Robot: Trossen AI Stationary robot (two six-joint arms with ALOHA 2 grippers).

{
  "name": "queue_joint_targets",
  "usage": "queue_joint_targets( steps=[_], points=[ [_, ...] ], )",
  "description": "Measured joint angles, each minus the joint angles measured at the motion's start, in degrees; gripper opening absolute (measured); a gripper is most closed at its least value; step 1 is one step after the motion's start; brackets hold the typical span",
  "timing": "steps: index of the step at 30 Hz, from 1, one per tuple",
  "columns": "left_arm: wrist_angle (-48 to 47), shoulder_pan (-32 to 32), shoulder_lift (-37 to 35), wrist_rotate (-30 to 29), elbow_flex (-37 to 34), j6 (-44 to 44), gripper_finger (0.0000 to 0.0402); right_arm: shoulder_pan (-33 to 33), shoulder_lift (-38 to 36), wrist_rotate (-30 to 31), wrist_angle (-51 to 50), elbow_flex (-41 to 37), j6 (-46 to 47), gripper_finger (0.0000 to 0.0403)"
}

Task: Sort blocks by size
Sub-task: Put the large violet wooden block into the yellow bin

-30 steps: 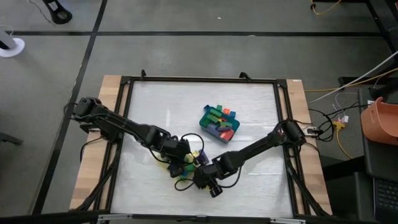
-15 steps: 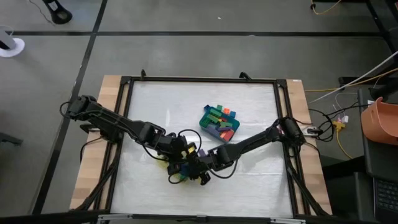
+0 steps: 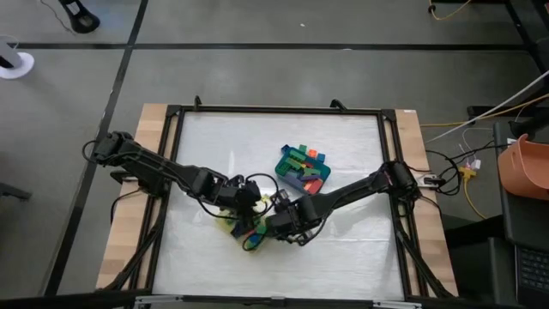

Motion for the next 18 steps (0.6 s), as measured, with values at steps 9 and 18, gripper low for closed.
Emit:
queue_joint_targets(
  steps=[9, 18],
  points=[
    [15.2, 4.6, 0.0, -0.4, -2.2, 14.1, 0.0127, -0.6, -3.7, -0.2, -17.0, 0.7, 6.1, 0.0209],
    [29.2, 6.3, 6.0, 4.0, -2.3, 37.2, 0.0127, -0.9, -14.9, -0.4, -21.6, -5.5, 10.6, 0.0209]
  ],
)
